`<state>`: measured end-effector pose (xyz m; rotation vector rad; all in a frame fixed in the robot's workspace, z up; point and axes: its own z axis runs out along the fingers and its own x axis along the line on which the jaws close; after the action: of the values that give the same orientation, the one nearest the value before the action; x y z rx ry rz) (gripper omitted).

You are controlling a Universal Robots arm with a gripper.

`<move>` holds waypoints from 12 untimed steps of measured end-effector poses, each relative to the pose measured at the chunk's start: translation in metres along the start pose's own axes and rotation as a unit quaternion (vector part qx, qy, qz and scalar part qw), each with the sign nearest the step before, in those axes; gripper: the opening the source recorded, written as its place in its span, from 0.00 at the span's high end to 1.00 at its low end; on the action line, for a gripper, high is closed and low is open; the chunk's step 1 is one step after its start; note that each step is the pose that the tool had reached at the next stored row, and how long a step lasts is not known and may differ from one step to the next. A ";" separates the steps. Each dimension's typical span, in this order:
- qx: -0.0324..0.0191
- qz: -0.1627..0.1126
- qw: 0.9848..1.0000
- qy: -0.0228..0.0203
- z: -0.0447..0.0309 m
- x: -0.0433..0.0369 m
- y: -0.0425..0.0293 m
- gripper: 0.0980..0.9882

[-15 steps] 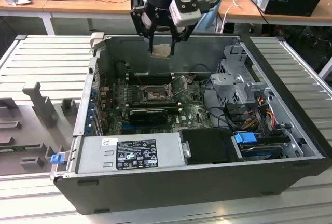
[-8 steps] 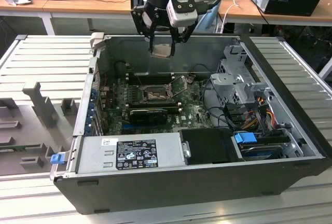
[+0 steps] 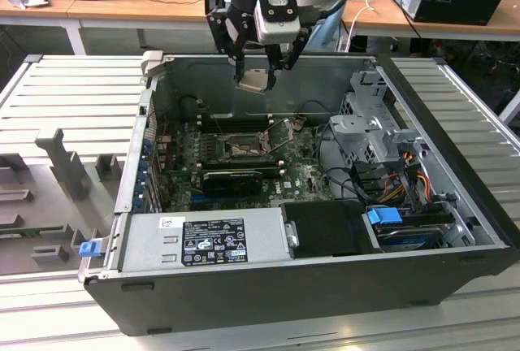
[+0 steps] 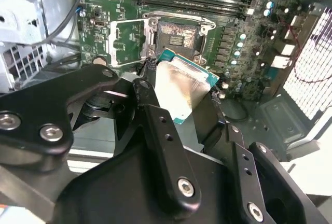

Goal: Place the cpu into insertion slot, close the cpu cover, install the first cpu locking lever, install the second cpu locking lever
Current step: 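Place the cpu into insertion slot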

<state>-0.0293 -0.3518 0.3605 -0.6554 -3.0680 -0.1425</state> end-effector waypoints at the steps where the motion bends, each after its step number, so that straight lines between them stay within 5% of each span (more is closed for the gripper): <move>1: 0.000 0.010 1.000 -0.001 0.0002 0.0000 0.0000 0.52; 6: 0.000 0.051 0.999 -0.005 0.0008 0.0000 -0.0001 0.52; 10: -0.001 0.082 0.997 -0.008 0.0011 0.0000 -0.0001 0.52; 12: -0.001 0.107 0.994 -0.010 0.0014 0.0000 -0.0001 0.52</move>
<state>-0.0293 -0.3518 0.3591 -0.9832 -2.9899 -0.1392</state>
